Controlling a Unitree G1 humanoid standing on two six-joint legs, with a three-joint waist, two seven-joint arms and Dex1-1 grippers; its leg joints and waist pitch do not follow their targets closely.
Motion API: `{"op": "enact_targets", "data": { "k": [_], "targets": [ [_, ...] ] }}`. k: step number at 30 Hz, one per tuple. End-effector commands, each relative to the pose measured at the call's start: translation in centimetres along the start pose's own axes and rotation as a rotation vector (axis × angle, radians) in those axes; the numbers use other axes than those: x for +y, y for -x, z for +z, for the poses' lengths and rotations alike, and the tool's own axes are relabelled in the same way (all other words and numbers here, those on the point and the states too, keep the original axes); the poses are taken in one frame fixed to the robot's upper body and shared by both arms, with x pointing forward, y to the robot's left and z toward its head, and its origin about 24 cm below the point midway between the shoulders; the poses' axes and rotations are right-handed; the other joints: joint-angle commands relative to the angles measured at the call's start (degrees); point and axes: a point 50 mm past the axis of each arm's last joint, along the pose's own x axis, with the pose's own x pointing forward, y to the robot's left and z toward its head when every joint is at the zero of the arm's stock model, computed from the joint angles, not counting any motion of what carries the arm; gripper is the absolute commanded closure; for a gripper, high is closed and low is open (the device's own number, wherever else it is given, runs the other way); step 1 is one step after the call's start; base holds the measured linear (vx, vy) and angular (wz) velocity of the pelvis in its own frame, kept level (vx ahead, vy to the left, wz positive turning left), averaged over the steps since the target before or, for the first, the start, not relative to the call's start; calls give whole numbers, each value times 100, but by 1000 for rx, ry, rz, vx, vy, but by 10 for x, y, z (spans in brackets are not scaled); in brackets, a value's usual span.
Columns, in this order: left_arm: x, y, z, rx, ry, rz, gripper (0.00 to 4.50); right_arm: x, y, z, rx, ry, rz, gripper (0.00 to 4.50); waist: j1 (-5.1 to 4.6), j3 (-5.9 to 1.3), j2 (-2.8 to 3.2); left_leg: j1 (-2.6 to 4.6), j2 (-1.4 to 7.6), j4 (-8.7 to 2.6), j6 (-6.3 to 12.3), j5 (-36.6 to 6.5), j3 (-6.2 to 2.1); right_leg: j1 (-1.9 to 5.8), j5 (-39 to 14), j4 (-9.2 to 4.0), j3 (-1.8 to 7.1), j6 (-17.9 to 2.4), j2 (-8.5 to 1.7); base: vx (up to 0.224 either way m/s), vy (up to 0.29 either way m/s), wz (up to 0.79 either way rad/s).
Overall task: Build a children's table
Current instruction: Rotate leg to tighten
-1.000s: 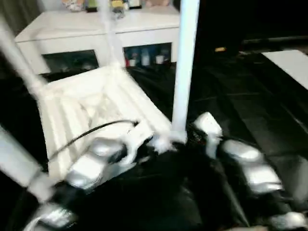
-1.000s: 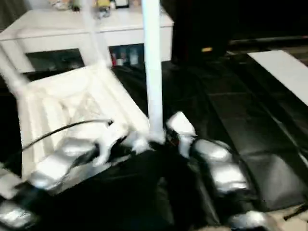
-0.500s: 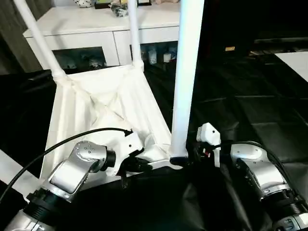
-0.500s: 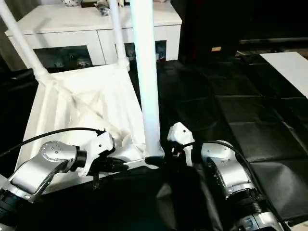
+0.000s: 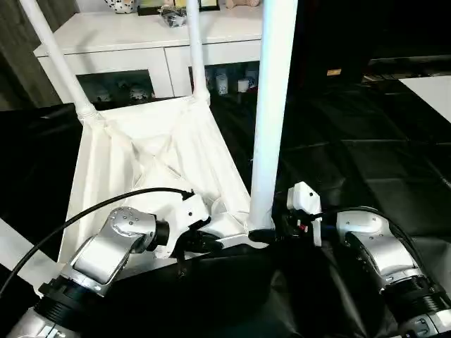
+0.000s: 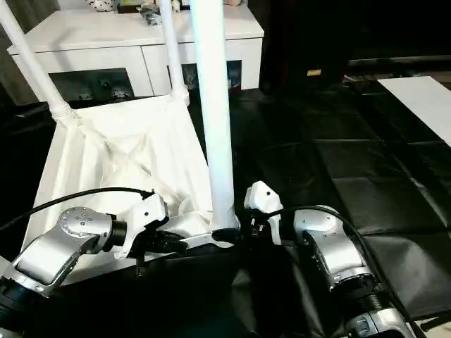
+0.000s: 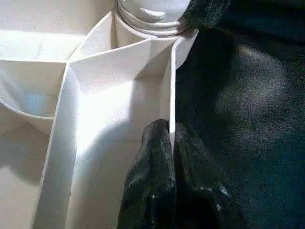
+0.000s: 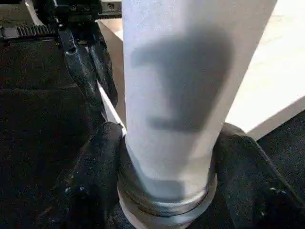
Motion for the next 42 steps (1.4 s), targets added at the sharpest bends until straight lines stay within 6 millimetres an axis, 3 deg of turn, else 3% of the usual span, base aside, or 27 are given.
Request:
{"op": "enact_targets", "data": {
  "k": [1, 2, 3, 6, 7, 9, 14, 16, 18, 19, 21, 23, 26, 34, 35, 38, 40, 42],
  "targets": [
    [-2, -11, 6, -23, -1, 0, 450, -19, -1, -7, 49, -53, -236, 198, -15, -352, -92, 96, 177, -445, 317, -1447, -38, 242, -1452, -333, 173, -1373, -222, 0, 0, 0],
    [1, -14, 6, -22, 7, 36, 450, -21, -2, -10, 59, -74, -276, 198, -31, -340, -81, 86, 161, -445, 286, -1437, -34, 231, -1490, -339, 176, -1369, -216, 0, 0, 0],
    [5, -18, 6, -19, 18, 79, 450, -23, -5, -12, 70, -87, -321, 198, -62, -318, -114, 66, 147, -470, 178, -1591, -48, 248, -1799, -363, 162, -1269, -218, 0, 0, 0],
    [15, -26, 9, -14, 44, 191, 450, -26, -11, -15, 73, -129, -439, 199, -86, -311, -123, 129, 141, -463, 14, -1871, -55, 205, -2318, -418, 173, -1073, -231, 0, 0, 0],
    [18, -30, 11, -17, 57, 232, 450, -26, -15, -16, 70, -153, -481, 199, -94, -330, -134, 107, 144, -474, -3, -1928, -76, 231, -2315, -419, 164, -1003, -239, 0, 0, 0],
    [26, -39, 18, -22, 105, 324, 450, -26, -24, -19, 81, -203, -598, 199, -133, -317, -122, 116, 130, -466, -6, -1918, -46, 181, -2236, -439, 177, -1014, -209, 0, 0, 0],
    [34, -54, 31, -30, 137, 449, 450, -24, -39, -25, 121, -275, -810, 199, -145, -330, -109, 119, 117, -470, -29, -2011, -73, 183, -2378, -473, 150, -931, -220, 0, 0, 0],
    [34, -59, 33, -21, 122, 461, 450, -20, -49, -23, 137, -267, -847, 199, -151, -318, -70, 128, 111, -482, -73, -2092, -81, 152, -2454, -489, 149, -879, -210, 0, 0, 0],
    [32, -60, 33, -21, 121, 444, 450, -17, -54, -19, 128, -226, -801, 199, -163, -327, -88, 109, 118, -502, -73, -2212, -103, 185, -2459, -497, 137, -812, -221, 0, 0, 0],
    [31, -60, 32, -19, 117, 432, 450, -17, -54, -13, 58, -242, -791, 164, -169, -328, -75, 116, 123, -504, -57, -2278, -99, 174, -2420, -505, 141, -807, -222, 0, 0, 0],
    [31, -59, 32, -19, 110, 420, 450, -19, -51, -9, 0, -277, -793, 130, -169, -335, -59, 104, 134, -515, -35, -2265, -110, 185, -2269, -494, 142, -834, -222, 0, 0, 0],
    [30, -58, 31, -24, 94, 405, 450, -21, -47, -6, -27, -267, -779, 127, -163, -347, -39, 97, 140, -520, -10, -2207, -111, 205, -2054, -469, 144, -896, -223, 0, 0, 0],
    [29, -58, 33, -35, 76, 386, 450, -26, -37, -1, -63, -249, -763, 88, -170, -357, -45, 79, 138, -512, 42, -2049, -95, 241, -1707, -445, 144, -1025, -225, 0, 0, 0],
    [26, -59, 38, -82, 26, 356, 450, -32, 7, 0, -116, -183, -641, 85, -94, -365, -80, 55, 146, -469, 300, -1663, -63, 282, -1609, -438, 145, -1117, -244, 0, 0, 0],
    [25, -58, 40, -100, 17, 346, 450, -29, 23, -2, -103, -148, -570, 85, -83, -366, -92, 51, 144, -458, 334, -1592, -54, 278, -1577, -438, 144, -1131, -240, 0, 0, 0],
    [25, -56, 43, -129, -3, 341, 450, -25, 42, -6, -80, -130, -491, 85, -16, -363, -112, 51, 154, -442, 445, -1507, -47, 289, -1700, -454, 145, -1103, -249, 0, 0, 0],
    [25, -54, 46, -170, 13, 331, 406, -22, 54, -10, -56, -121, -442, 84, 5, -357, -118, 40, 158, -438, 503, -1477, -46, 288, -1726, -457, 140, -1105, -246, 0, 0, 0],
    [23, -51, 49, -205, 43, 311, 392, -20, 60, -11, -47, -126, -420, 84, 12, -366, -122, 23, 158, -428, 535, -1377, -44, 295, -1792, -454, 131, -1135, -265, 0, 0, 0]
  ]
}}
